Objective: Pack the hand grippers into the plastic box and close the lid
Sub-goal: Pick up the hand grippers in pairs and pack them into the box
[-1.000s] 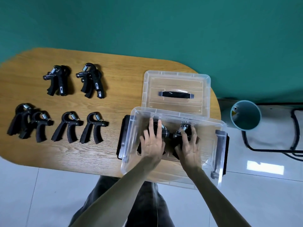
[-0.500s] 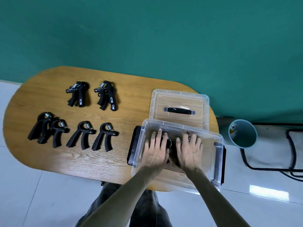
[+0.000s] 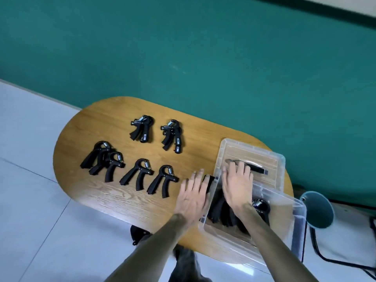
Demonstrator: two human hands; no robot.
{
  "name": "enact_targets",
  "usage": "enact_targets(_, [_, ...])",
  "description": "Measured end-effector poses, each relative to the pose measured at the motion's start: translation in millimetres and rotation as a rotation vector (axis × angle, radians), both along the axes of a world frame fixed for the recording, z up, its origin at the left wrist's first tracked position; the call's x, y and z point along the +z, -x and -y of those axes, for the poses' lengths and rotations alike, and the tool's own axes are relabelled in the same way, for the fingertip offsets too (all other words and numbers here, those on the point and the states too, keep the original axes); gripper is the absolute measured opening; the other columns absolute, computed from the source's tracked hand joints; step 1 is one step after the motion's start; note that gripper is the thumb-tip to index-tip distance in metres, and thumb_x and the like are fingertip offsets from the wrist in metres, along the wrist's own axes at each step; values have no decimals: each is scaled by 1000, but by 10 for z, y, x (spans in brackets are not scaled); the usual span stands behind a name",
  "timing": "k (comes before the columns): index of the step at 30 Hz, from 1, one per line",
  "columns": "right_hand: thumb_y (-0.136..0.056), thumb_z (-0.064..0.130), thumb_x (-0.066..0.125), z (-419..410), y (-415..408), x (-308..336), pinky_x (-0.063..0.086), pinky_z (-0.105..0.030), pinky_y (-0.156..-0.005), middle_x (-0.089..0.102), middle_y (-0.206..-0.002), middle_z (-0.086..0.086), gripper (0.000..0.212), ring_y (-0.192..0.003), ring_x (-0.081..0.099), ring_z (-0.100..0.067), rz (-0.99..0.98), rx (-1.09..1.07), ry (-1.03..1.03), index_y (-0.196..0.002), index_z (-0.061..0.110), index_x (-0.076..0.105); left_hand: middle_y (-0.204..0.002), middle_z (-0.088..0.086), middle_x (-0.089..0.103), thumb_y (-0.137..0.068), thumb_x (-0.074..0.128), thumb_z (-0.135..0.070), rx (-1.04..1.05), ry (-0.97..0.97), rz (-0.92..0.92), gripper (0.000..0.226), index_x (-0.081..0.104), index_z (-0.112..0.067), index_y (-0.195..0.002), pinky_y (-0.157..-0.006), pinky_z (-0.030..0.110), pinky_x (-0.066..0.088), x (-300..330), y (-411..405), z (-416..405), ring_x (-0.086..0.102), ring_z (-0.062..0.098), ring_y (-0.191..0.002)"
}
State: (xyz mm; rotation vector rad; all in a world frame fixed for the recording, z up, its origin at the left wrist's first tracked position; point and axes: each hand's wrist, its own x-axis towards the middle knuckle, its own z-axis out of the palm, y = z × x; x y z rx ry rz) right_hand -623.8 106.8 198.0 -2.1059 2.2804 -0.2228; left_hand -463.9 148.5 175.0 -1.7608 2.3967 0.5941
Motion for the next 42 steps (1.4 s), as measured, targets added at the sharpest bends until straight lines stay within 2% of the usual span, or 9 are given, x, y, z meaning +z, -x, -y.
enact_targets(3, [-106, 37, 23, 109, -408, -19, 43, -45, -73, 55, -103, -16, 45, -86, 49, -34, -45, 47, -76, -114, 8, 57, -168, 13, 10, -108, 19, -43, 75, 41, -26, 59, 3, -16, -158, -117, 51, 30, -6, -344, 70, 30, 31, -149])
enact_targets(8, [-106, 41, 24, 211, -1080, -67, 46, -44, -74, 56, -109, -14, 46, -90, 51, -33, -13, 92, -148, -120, 12, 57, -164, 14, -24, -108, 7, -46, 100, -31, 19, 61, -26, -20, -152, -122, 51, 13, -23, -968, 153, 5, 31, -155])
enact_targets(11, [-106, 42, 25, 249, -1446, -110, 47, -45, -75, 56, -114, -13, 47, -91, 53, -33, -29, 103, -189, -128, 14, 55, -161, 15, -33, -107, 5, -49, 114, -45, 29, 64, -30, -21, -153, -123, 52, 4, -114, -1319, 179, -5, 32, -155])
enact_targets(15, [-105, 44, 24, 367, -1732, -232, 47, -46, -76, 56, -121, -14, 49, -95, 54, -34, -37, 110, -239, -133, 15, 53, -161, 16, -33, -106, 4, -50, 126, -59, 21, 67, -30, -17, -154, -123, 51, 7, -288, -1618, 141, -5, 32, -154])
enact_targets(26, [-105, 46, 19, 1010, -1903, -948, 44, -48, -89, 44, -137, -15, 51, -110, 47, -32, 30, 105, -363, -149, 23, 33, -163, 21, -23, -102, 0, -48, 121, -179, 23, 68, -19, -12, -157, -120, 52, 4, -987, -1731, 304, 1, 38, -154])
enact_targets(31, [-106, 47, 17, 1383, -1802, -1356, 41, -50, -99, 33, -148, -15, 51, -123, 41, -33, 64, 143, -360, -152, 26, 24, -157, 16, -42, -103, 6, -52, 95, -242, 32, 73, -34, -15, -151, -125, 54, 2, -1375, -1695, 423, -20, 36, -151])
enact_targets(35, [-106, 50, 17, 1669, -1779, -1635, 41, -54, -104, 22, -159, -15, 56, -133, 37, -36, 54, 176, -364, -157, 28, 16, -163, 11, -32, -103, 22, -60, 126, -198, -33, 82, -26, -19, -156, -122, 59, 6, -1636, -1593, 486, -17, 35, -152])
enact_targets(39, [-105, 53, 21, 1961, -1828, -1830, 38, -58, -106, 10, -166, -12, 57, -140, 31, -39, 119, 248, -334, -158, 33, 13, -170, 14, -5, -100, 27, -64, 181, -135, -16, 82, 1, -17, -162, -117, 64, 14, -1850, -1477, 481, 8, 38, -154])
enact_targets(42, [-104, 58, 21, 2146, -1822, -1966, 32, -62, -111, -1, -169, -9, 61, -150, 15, -41, 127, 345, -324, -159, 38, 5, -170, 12, -6, -102, 26, -59, 206, -130, -31, 76, 0, -20, -163, -118, 65, 20, -1947, -1452, 454, 9, 37, -154])
